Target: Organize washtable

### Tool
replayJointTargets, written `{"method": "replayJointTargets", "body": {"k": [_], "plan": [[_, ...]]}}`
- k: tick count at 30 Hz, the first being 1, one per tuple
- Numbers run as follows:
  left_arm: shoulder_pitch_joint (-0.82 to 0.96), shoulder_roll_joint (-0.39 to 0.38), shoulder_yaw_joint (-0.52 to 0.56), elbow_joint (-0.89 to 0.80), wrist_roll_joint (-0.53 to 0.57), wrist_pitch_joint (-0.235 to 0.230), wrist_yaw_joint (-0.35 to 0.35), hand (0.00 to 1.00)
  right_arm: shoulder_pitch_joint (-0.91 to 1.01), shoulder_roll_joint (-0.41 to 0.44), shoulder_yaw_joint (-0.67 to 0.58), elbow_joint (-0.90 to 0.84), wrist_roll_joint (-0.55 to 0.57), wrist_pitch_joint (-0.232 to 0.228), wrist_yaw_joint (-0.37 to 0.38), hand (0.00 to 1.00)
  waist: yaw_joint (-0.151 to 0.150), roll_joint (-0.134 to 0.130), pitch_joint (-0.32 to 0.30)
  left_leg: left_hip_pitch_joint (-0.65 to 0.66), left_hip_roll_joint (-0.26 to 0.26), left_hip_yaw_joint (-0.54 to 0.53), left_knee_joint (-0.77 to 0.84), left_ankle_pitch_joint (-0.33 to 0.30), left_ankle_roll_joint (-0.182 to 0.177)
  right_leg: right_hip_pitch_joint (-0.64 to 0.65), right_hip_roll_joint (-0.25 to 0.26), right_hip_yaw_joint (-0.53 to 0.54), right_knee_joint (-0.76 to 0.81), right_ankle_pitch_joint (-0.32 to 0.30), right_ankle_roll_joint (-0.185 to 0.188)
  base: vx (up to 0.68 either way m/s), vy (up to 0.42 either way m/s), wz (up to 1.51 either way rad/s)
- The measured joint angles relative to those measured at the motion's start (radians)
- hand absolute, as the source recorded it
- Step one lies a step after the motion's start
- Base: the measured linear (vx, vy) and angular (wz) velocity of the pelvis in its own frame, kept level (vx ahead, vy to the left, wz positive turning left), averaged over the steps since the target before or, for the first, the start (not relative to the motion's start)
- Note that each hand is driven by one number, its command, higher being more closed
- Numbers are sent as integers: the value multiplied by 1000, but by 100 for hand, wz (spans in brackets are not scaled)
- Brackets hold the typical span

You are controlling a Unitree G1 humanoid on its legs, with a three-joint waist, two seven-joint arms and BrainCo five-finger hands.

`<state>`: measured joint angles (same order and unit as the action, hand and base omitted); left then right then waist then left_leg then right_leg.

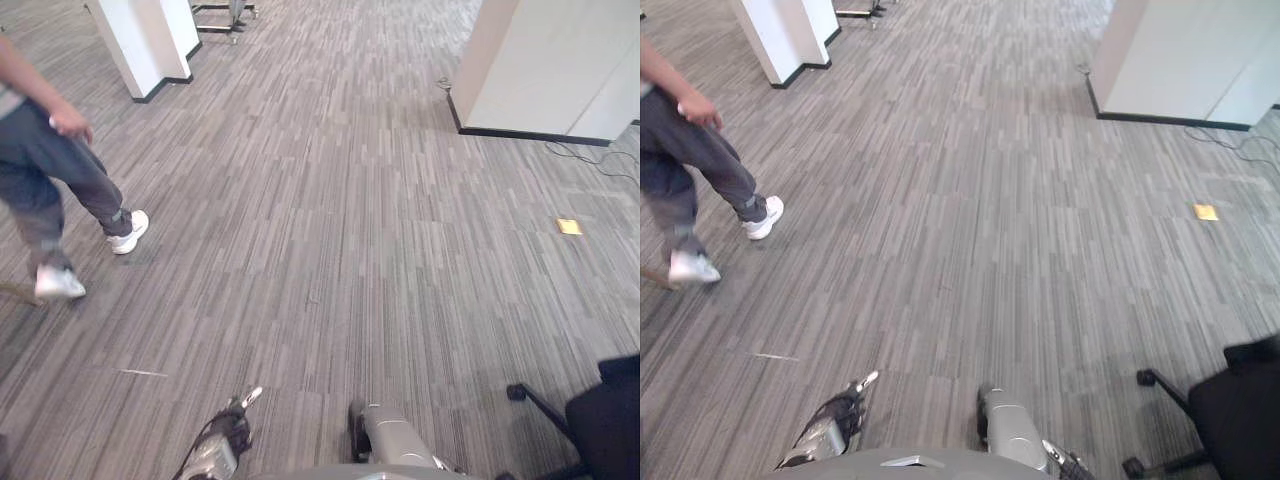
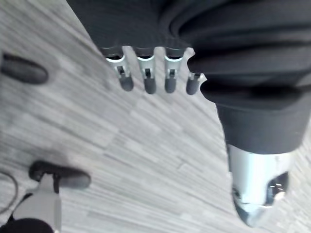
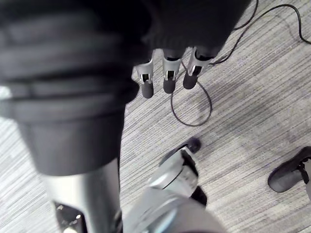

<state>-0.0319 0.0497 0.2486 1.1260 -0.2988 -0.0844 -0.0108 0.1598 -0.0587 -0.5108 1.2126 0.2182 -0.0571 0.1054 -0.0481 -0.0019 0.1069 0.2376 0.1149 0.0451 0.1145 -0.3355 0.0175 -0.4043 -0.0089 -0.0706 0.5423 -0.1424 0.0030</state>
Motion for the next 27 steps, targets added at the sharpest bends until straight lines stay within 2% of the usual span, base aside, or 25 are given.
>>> {"method": "replayJointTargets", "body": {"k": [1, 2, 3, 4, 6, 7, 8, 9, 11, 12, 13, 14, 15, 16, 17, 18, 19, 20, 21, 22, 23, 24, 25, 26, 27], "plan": [[9, -27, 56, 3, 2, 4, -2, 0, 1, -3, -7, -2, -1, 0, -3, 0, 1, 3, -8, -50, 12, -5, 164, -1, -7, 4, 6, 0, 42, -63, -31, 656, -231, -9], [18, -54, 110, 2, 3, 8, -2, 0, 2, 2, -16, -7, 0, 2, -3, 0, -1, 15, -3, -117, 28, -21, 361, 18, -40, 38, 15, -7, 42, -85, -53, 832, -309, -3], [32, -91, 192, -22, 12, 14, -7, 0, 20, -4, -24, -48, -1, 3, -3, 0, 1, 48, 16, -247, 62, -75, 709, 131, -105, 126, 48, -29, 27, -136, -87, 692, -265, 0], [42, -94, 210, -28, 13, 14, -9, 0, 21, -5, -31, -59, -1, 4, -4, 0, 6, 52, 16, -296, 68, -89, 838, 166, -129, 163, 65, -26, 22, -159, -100, 668, -225, -9], [92, -74, 220, -33, 13, 16, -16, 0, 5, -2, -40, -70, -2, 3, -7, 0, 22, 55, 20, -400, 69, -70, 1106, 175, -119, 334, 104, 2, -52, -201, -135, 640, -182, -35], [107, -68, 214, -28, 13, 19, -20, 0, -5, -2, -40, -67, -2, 4, -8, 0, 33, 50, 19, -429, 66, -51, 1129, 167, -109, 382, 108, 17, -88, -204, -140, 500, -130, -48], [128, -60, 219, -32, -1, 21, -24, 0, -16, -3, -39, -65, -2, 4, -9, 0, 45, 39, 15, -486, 53, -17, 1119, 152, -87, 443, 108, 38, -143, -204, -141, 156, -38, -77], [138, -26, 211, -26, 8, 19, -26, 0, -68, -9, -30, -61, -1, 4, -20, 0, 78, 17, 28, -585, 17, 52, 975, 117, -61, 559, 89, 98, -242, -202, -138, -15, 0, -82], [164, -14, 189, -8, 12, 24, -23, 0, -93, -13, -13, -62, -1, 2, -26, 0, 89, 1, 28, -634, -15, 90, 792, 109, -52, 625, 60, 131, -303, -199, -119, -100, 23, -79], [180, -5, 177, 22, 12, 27, -21, 0, -118, -26, 16, -63, -1, -2, -28, 0, 94, 0, 30, -655, -46, 98, 533, 133, -64, 668, 41, 161, -323, -197, -105, 31, 45, -79], [200, -6, 175, 43, 13, 35, -19, 0, -125, -38, 38, -64, -1, -6, -28, 0, 97, 14, 22, -646, -60, 79, 306, 193, -81, 688, 42, 188, -326, -197, -104, 46, 100, -83], [215, -17, 173, 57, 18, 41, -18, 0, -125, -48, 41, -67, 0, -9, -26, 0, 107, 39, 14, -651, -59, 47, 135, 241, -80, 714, 57, 223, -324, -196, -103, -48, 211, -74], [228, -23, 165, 67, 34, 43, -16, 0, -119, -51, 40, -63, 0, -8, -28, 0, 117, 47, 13, -661, -63, 14, 137, 334, -60, 748, 62, 256, -313, -196, -103, 7, 286, -73], [240, -15, 185, 87, 42, 43, -19, 0, -99, -37, 39, -62, -1, -6, -25, 0, 125, 27, -20, -660, -81, 22, 192, 414, -28, 725, 43, 279, -203, -196, -102, 272, 298, -50], [259, 10, 191, 90, 51, 42, -16, 0, -83, -22, 34, -42, -1, -7, -22, 0, 118, -42, -52, -661, -125, 52, 238, 373, -16, 639, 8, 281, 8, -167, -52, 462, 188, -24], [254, 24, 185, 90, 52, 43, -13, 0, -82, -19, 21, -23, -1, -6, -22, 0, 111, -71, -45, -635, -149, 61, 251, 337, -8, 600, -3, 283, 124, -114, 31, 452, 149, 24], [223, 44, 168, 90, 52, 44, -9, 0, -66, -6, -9, -19, -1, -6, -23, 0, 93, -92, -30, -574, -193, 46, 256, 286, 11, 531, -3, 278, 313, 115, 191, 277, 122, 41], [211, 66, 128, 87, 63, 44, -6, 0, -54, -2, -9, -15, -1, -6, -21, 0, 77, -93, -15, -511, -208, 31, 239, 258, 23, 471, -4, 270, 457, 178, 212, 202, 117, 41], [186, 76, 55, 86, 71, 48, -4, 0, -51, -7, -3, -2, -1, -6, -16, 0, 63, -79, 5, -399, -213, 16, 191, 238, 25, 386, -15, 211, 595, 94, 135, 71, 51, 21], [172, 73, 24, 80, 72, 46, -4, 0, -44, -8, -2, -4, -1, -6, -12, 0, 53, -55, 15, -342, -206, 0, 159, 228, 27, 349, -19, 169, 614, 35, 85, -69, 28, 16], [127, 66, -30, 69, 72, 42, -6, 0, -25, -8, 8, -5, -1, -6, -2, 0, 43, -12, 29, -224, -178, -16, 95, 214, 38, 273, -3, 125, 571, -65, 31, -251, 48, 24], [81, 56, -67, 53, 71, 37, -5, 0, -11, -21, 5, -3, 4, -5, 5, 0, 33, 19, 39, -137, -153, -33, 40, 203, 45, 202, 21, 121, 449, -126, 18, -353, 58, 30], [65, 47, -73, 44, 71, 32, -4, 0, -4, -24, 2, -3, 4, -4, 5, 0, 26, 24, 43, -114, -141, -41, 19, 186, 40, 160, 25, 120, 372, -135, 21, -485, 65, 35], [15, 29, -78, 13, 69, 23, -1, 0, 6, -16, -4, -4, 4, -6, 3, 0, 19, 33, 40, -71, -129, -57, -2, 135, 26, 78, 16, 122, 199, -115, 48, -566, 47, 40], [-18, 26, -101, -3, 69, 9, 0, 0, 7, -12, -8, 0, 6, -2, 2, 0, 7, 14, 47, -20, -126, -73, -6, 88, 20, 67, -20, 113, -92, -31, 97, -489, 23, 40]]}}
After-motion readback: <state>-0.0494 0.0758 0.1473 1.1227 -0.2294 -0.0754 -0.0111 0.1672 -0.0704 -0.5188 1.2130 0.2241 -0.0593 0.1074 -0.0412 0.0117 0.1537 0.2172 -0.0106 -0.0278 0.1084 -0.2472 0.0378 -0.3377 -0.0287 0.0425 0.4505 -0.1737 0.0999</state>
